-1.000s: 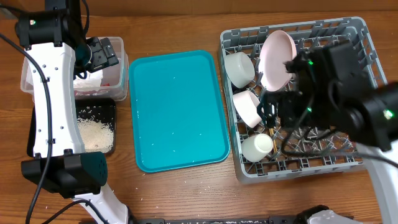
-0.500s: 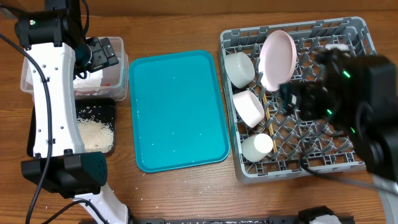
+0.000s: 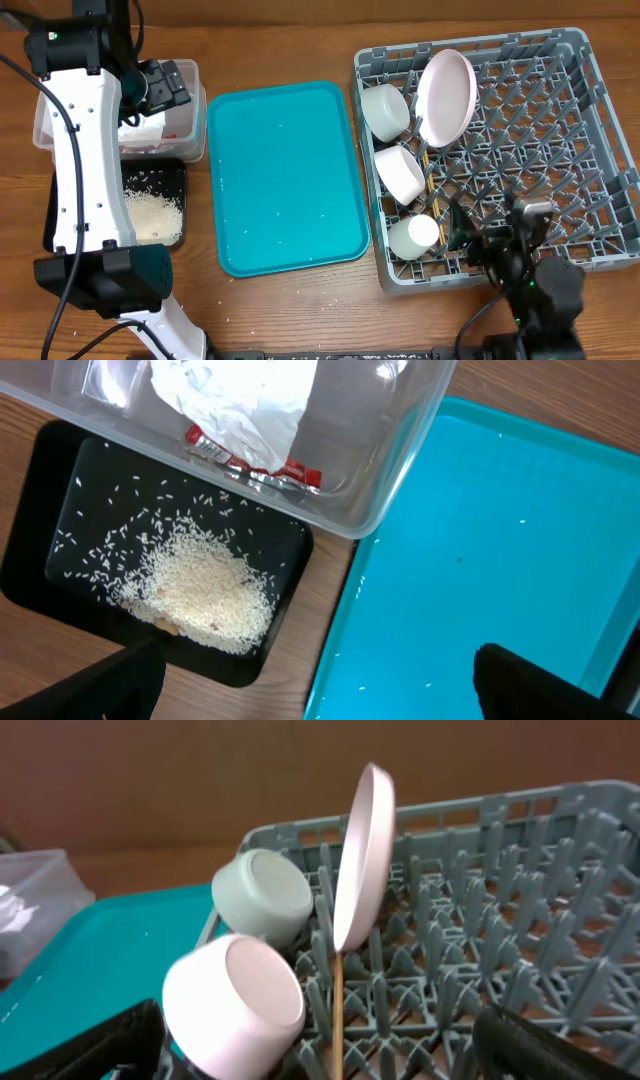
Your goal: Sort waste into correct bins and load items into the dishwasher
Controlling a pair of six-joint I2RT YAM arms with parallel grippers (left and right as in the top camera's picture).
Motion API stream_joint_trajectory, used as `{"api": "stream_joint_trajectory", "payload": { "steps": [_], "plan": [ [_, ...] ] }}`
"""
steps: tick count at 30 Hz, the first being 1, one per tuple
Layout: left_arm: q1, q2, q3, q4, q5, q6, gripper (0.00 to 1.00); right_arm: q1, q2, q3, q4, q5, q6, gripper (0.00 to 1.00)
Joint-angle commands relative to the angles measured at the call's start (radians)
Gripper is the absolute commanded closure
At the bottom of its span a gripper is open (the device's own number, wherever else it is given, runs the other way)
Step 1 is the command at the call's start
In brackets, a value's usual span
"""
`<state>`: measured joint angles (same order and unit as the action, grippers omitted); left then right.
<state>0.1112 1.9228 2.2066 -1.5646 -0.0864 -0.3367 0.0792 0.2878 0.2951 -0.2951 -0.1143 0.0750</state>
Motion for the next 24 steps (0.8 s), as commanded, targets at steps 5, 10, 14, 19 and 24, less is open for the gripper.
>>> {"api": "stream_joint_trajectory", "payload": {
  "steps": [5,10,14,19,24],
  "plan": [
    [-0.007,-0.022,0.016,-0.001,0.002,0.016,0.00,-0.001,-0.184,-0.222,0.149,-0.019,0.003,0.00],
    [-0.007,-0.022,0.016,-0.001,0.002,0.016,0.00,-0.001,-0.256,-0.265,0.177,-0.018,0.003,0.00],
    [-0.007,-0.022,0.016,-0.001,0.002,0.016,0.00,-0.001,-0.286,-0.288,0.227,-0.019,0.003,0.00],
    [-0.007,-0.022,0.016,-0.001,0.002,0.016,0.00,-0.001,-0.285,-0.287,0.227,-0.018,0.003,0.00],
    [-0.007,-0.022,0.016,-0.001,0.002,0.016,0.00,-0.001,-0.285,-0.287,0.227,-0.018,0.003,0.00]
  ]
}}
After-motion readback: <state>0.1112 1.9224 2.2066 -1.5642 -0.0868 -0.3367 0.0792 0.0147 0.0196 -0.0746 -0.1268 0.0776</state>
